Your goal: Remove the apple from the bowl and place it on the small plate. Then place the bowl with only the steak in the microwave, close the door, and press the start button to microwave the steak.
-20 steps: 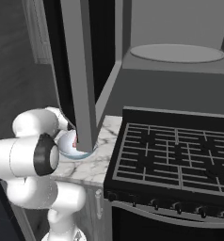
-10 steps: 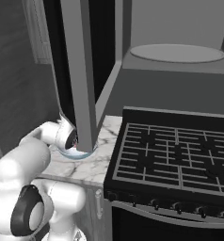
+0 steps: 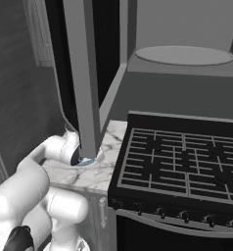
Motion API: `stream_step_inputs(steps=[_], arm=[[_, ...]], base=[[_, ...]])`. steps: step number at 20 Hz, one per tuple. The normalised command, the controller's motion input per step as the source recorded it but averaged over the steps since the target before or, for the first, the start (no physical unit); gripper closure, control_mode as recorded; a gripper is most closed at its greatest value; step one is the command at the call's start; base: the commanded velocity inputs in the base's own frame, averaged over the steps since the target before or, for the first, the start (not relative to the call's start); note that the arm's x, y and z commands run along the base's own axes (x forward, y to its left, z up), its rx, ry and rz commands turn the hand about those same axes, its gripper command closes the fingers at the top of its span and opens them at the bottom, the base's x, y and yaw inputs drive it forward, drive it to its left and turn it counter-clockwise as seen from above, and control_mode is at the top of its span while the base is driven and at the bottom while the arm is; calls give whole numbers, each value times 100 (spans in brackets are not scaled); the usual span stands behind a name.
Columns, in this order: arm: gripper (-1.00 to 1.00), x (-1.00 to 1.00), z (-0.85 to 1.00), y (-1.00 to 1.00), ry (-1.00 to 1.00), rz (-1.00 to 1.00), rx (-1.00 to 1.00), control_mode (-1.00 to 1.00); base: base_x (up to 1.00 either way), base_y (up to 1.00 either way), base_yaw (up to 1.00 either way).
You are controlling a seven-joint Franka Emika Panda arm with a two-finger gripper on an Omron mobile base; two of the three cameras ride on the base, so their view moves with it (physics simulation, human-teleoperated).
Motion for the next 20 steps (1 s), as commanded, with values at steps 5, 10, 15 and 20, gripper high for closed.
stream_step_inputs(steps=[5,10,15,20], arm=[[-100,18,-24,-1,6,-3,0,-100],[-100,19,-23,0,6,0,1,-100],[-100,2,-36,0,1,0,2,-100],[-100,3,-26,0,0,0,4,-100]], base=[[0,0,0],[0,0,0],[0,0,0],[0,0,0]])
